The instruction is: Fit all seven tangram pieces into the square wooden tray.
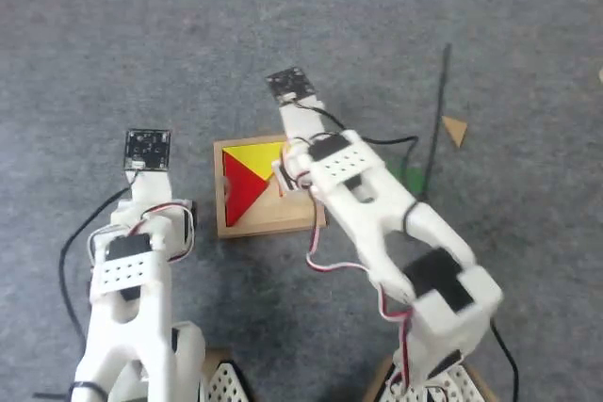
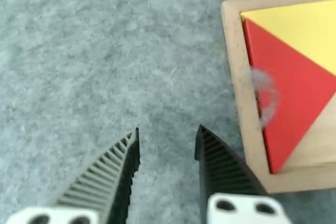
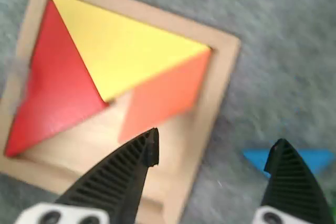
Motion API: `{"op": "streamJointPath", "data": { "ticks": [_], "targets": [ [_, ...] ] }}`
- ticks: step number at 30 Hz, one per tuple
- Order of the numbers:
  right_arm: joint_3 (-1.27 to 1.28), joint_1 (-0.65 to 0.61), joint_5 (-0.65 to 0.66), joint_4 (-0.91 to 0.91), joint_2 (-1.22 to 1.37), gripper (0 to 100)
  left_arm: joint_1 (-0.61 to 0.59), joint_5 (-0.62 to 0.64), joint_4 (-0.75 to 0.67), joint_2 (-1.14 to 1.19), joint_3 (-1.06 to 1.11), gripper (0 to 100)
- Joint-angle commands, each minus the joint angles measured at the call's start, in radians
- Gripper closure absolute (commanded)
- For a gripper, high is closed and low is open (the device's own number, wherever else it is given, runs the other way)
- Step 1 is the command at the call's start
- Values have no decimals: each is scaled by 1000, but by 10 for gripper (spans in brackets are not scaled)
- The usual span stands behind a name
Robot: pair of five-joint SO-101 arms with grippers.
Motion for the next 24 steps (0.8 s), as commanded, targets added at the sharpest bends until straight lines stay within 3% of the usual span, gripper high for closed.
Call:
{"op": "streamJointPath", "data": {
  "ticks": [1,24],
  "targets": [
    [-123,-5,-31,16,74,670,-6,11,-37,-20,-2,826],
    [-153,-62,-87,31,84,670,-3,-15,-38,-20,2,826]
  ]
}}
